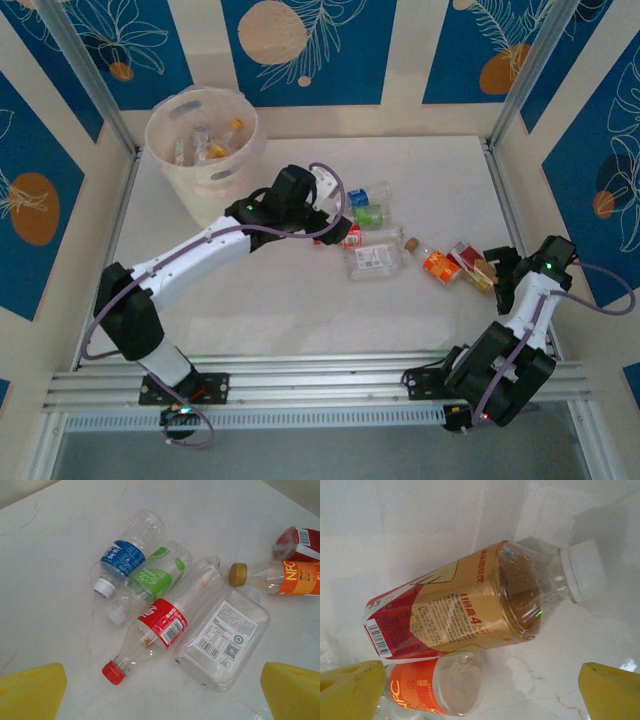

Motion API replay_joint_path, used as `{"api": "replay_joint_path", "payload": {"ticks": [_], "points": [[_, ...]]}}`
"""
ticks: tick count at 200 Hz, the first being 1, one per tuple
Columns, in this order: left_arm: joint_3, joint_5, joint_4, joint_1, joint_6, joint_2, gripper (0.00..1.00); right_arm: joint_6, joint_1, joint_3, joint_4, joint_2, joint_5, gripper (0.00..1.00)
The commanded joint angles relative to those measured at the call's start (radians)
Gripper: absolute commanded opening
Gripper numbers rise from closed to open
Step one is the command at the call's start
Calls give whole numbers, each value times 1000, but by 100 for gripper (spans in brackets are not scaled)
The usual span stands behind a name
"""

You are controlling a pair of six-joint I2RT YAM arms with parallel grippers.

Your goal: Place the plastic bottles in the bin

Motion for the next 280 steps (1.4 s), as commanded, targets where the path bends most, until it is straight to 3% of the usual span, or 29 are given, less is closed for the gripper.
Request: {"api": "replay_joint_path", "payload": {"ticks": [1, 80, 214, 280], "points": [[-2, 13, 6, -14, -5, 3, 99, 65, -10, -25, 63, 25, -80, 99], [2, -7, -4, -15, -10, 4, 99, 84, 0, 39, 169, 229, -54, 99], [23, -41, -22, -15, 0, 9, 100, 6, 298, 395, 142, 595, 134, 99], [36, -45, -24, -14, 10, 30, 99, -37, 397, 510, 103, 689, 178, 99]]}}
